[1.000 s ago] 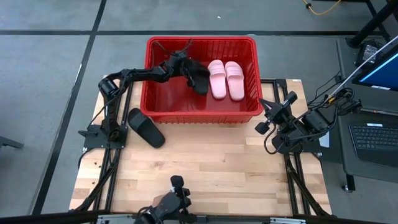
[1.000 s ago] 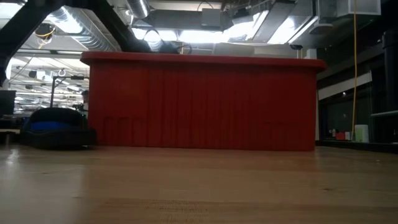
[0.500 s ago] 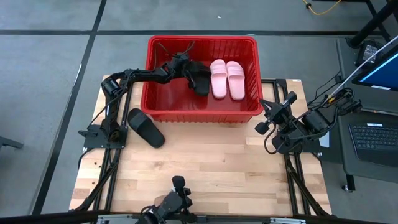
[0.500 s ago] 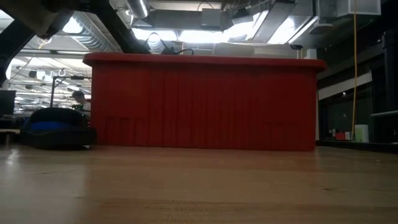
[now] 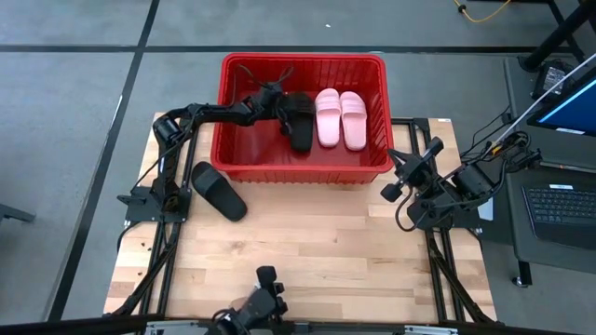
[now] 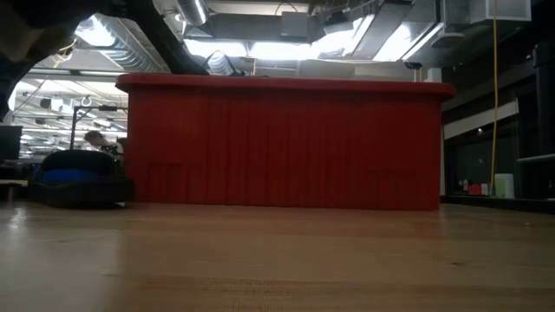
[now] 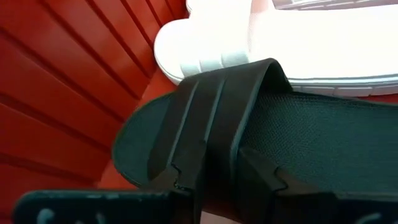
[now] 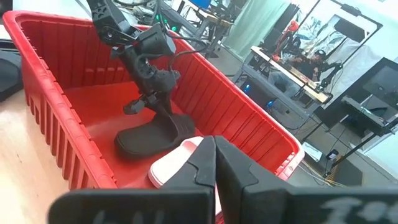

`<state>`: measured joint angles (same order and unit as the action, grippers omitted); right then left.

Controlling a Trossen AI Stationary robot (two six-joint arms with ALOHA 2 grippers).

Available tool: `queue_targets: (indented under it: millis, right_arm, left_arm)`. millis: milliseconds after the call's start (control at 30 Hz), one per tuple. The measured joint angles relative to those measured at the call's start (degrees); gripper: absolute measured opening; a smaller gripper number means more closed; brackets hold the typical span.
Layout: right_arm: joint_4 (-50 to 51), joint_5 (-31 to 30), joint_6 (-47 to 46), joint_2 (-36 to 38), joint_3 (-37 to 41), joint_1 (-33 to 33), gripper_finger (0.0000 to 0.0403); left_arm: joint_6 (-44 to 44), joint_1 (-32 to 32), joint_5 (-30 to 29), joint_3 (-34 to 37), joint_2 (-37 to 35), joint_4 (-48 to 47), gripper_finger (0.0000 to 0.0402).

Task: Pick and place slides into bin
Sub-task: Put the bottom black slide into the red bin, then put the black slide into the red bin

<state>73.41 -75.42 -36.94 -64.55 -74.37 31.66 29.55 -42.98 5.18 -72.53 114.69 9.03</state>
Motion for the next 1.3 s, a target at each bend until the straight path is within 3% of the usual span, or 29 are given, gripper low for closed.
queue_targets:
  millis: [333, 967, 1300]
  right_arm:
    - [-3.3, 0.7, 3.0, 0.0, 0.0, 0.0, 0.0006]
    - [-4.7, 3.3, 3.0, 0.0, 0.0, 0.0, 0.0006]
    - [-5.6, 4.8, 3.1, 0.0, 0.0, 0.0, 0.0006]
  left_arm:
    - [0.2, 2.0, -5.6, 0.0, -0.1, -0.1, 0.009]
    - [0.2, 3.1, -5.3, 0.0, -4.4, -8.2, 0.0159]
    - [4.9, 7.1, -5.3, 0.0, -15.6, -12.1, 0.0149]
